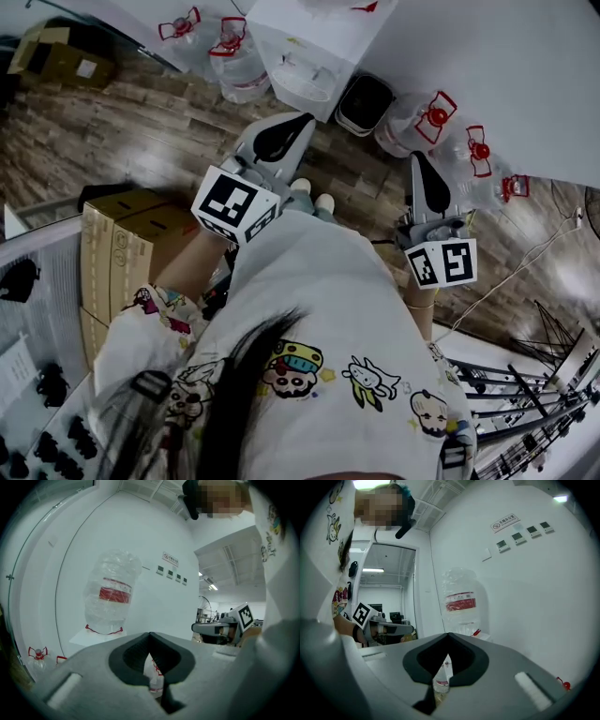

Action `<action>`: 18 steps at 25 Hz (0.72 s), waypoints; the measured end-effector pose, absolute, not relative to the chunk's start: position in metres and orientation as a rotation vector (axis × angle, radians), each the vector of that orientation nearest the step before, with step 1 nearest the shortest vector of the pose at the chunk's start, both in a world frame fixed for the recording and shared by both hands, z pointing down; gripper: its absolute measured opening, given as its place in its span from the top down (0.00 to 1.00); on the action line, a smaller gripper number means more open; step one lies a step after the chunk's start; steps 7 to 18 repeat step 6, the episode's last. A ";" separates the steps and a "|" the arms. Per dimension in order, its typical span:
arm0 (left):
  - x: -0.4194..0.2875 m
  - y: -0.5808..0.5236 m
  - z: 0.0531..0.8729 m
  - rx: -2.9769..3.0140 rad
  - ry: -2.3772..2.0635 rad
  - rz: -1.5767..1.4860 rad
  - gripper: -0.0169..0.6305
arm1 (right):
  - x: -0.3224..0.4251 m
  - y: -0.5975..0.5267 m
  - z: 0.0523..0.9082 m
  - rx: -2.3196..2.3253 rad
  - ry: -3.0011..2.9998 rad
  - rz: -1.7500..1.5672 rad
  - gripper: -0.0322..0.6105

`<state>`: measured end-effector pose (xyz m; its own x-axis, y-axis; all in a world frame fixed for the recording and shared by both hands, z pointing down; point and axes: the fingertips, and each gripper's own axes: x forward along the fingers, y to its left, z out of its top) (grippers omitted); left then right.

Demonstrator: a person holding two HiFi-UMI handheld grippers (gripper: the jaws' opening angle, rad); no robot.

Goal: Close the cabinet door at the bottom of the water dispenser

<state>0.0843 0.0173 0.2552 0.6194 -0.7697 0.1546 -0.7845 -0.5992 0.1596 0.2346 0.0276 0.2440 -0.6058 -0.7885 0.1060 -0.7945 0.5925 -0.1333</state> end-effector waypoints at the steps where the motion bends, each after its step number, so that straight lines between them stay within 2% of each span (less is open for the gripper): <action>1: 0.086 0.017 0.256 2.635 -1.276 0.109 0.98 | 0.236 0.028 0.245 1.378 -2.769 0.259 0.94; 18: 0.099 0.020 0.262 2.651 -1.233 0.119 0.97 | 0.251 0.034 0.244 1.406 -2.745 0.244 0.94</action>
